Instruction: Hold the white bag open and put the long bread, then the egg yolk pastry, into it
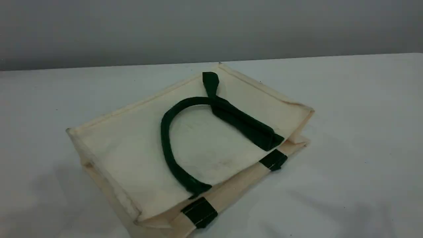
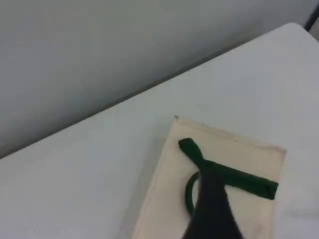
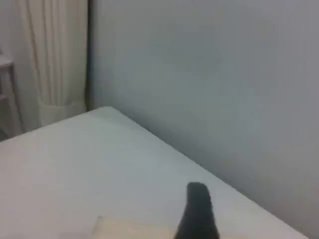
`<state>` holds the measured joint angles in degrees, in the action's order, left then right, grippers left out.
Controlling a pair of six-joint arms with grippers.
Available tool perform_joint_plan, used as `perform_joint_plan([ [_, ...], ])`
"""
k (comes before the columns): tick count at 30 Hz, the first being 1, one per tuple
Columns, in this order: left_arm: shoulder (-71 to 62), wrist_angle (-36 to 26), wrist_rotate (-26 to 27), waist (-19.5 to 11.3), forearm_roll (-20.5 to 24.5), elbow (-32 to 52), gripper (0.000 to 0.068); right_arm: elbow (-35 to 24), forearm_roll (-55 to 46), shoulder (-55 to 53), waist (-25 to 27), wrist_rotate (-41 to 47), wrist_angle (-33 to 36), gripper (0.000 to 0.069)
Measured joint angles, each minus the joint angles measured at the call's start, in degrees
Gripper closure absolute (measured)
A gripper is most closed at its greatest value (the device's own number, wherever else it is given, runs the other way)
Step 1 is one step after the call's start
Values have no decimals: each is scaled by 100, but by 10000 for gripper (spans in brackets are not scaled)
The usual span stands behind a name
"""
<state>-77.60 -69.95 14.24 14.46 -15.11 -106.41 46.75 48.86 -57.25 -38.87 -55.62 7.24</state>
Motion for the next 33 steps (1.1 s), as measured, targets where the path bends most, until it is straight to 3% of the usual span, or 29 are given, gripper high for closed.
perform_joint_plan([
  [6,0,0,0,0,0,0,229,0,-2855,391,0,3245,21,198],
  [12,0,0,0,0,0,0,229,0,-4330,677,0,4905,270,198],
  [33,106,0,5,0,74,0,229,0,-4454,837,0,4980,639,198],
])
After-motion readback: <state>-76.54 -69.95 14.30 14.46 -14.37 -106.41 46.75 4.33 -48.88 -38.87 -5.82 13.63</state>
